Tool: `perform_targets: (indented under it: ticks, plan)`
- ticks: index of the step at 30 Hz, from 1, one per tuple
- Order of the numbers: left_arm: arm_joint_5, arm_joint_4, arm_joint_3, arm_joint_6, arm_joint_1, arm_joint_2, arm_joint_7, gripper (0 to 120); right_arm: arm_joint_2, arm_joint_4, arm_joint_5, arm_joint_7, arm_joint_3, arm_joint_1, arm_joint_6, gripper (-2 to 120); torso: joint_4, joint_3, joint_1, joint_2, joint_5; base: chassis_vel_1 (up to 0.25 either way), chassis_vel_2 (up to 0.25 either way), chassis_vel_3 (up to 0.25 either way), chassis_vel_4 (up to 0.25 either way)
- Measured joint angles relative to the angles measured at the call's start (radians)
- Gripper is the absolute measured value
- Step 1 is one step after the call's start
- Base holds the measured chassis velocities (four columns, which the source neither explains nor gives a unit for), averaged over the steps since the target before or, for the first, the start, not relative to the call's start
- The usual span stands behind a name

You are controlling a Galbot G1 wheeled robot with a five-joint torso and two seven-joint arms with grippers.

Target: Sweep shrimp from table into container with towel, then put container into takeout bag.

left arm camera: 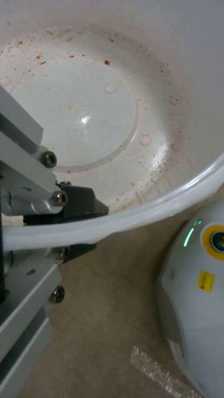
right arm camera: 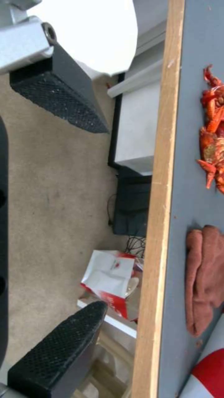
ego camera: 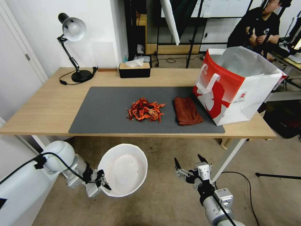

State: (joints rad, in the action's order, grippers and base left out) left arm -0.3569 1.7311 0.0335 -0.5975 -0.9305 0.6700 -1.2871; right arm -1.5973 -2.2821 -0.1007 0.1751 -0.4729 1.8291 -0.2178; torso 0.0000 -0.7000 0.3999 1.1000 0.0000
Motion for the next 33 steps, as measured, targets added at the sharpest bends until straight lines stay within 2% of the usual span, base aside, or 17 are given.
perform_targets:
  ticks: [3,7,11,17,24,33]
  plan:
    - [-0.014,-0.04,-0.041,0.003,0.055,0.028,0.022,0,0.001,-0.01,0.0,0.0,-0.004,0.005,0.0,100,0.0,0.0,0.0,0.0,0.0,0.0,0.0,0.0,0.0]
    - [-0.06,-0.053,-0.049,0.007,0.1,0.048,0.055,0,0.004,-0.027,0.003,0.001,-0.007,0.011,0.0,100,-0.0001,0.0,0.0,0.0,0.0,0.0,0.0,0.0,0.0]
    - [-0.08,-0.049,-0.064,0.019,0.131,0.049,0.08,0,0.007,-0.045,0.006,0.001,-0.008,0.013,0.0,100,0.0002,0.0,0.0,0.0,0.0001,0.0,0.0,0.0,0.0]
    - [-0.077,-0.051,-0.101,0.036,0.17,0.047,0.082,0,0.008,-0.059,0.007,0.001,-0.008,0.013,-0.002,100,0.0002,0.0,0.0,0.0,0.0002,0.0,0.0,0.0,0.0]
    - [-0.078,-0.076,-0.14,0.039,0.211,0.078,0.078,0,0.011,-0.094,0.024,-0.001,-0.014,0.011,-0.013,100,0.0,0.0,0.0,0.0,0.0,0.0,0.0,0.0,0.0]
    - [-0.08,-0.096,-0.183,0.038,0.256,0.103,0.068,0,0.036,-0.12,0.139,-0.066,-0.051,-0.102,-0.05,100,0.0,0.0,0.0,0.0,0.0001,0.0,0.0,0.0,0.0]
